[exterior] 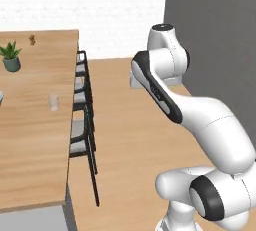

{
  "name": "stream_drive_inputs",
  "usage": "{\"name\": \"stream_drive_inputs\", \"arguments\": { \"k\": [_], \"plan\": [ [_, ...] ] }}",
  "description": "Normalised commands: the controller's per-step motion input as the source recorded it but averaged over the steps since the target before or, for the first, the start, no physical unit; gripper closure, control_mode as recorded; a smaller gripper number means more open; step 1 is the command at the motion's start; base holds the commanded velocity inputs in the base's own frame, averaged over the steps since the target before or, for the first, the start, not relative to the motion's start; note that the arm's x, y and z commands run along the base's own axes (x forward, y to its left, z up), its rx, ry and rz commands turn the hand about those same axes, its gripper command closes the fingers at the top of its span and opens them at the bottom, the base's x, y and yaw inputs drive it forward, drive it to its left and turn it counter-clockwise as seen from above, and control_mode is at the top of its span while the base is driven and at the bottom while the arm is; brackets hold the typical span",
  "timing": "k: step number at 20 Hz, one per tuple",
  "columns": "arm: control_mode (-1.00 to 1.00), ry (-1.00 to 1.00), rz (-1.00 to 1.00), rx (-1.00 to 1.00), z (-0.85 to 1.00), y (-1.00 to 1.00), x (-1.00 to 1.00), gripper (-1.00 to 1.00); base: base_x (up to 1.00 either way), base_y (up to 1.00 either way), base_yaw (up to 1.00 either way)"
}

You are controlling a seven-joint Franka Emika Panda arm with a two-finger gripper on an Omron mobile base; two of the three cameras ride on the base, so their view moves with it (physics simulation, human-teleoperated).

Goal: Take a straw from the drawer in front and place it inside the glass cup on the dining counter.

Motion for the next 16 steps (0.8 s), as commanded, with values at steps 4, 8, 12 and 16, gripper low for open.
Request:
{"name": "stream_drive_inputs", "arguments": {
  "k": [4, 8, 12, 16],
  "plan": [
    [1.0, 0.0, 0.0, 0.0, 0.0, 0.0, 0.0, 1.0, 0.69, -0.42, 0.57],
    [1.0, 0.0, 0.0, 0.0, 0.0, 0.0, 0.0, 1.0, 0.68, -0.42, 0.57],
    [1.0, 0.0, 0.0, 0.0, 0.0, 0.0, 0.0, 1.0, 0.64, -0.44, 0.57],
    [1.0, 0.0, 0.0, 0.0, 0.0, 0.0, 0.0, 1.0, 0.53, -0.5, 0.57]
  ]
}}
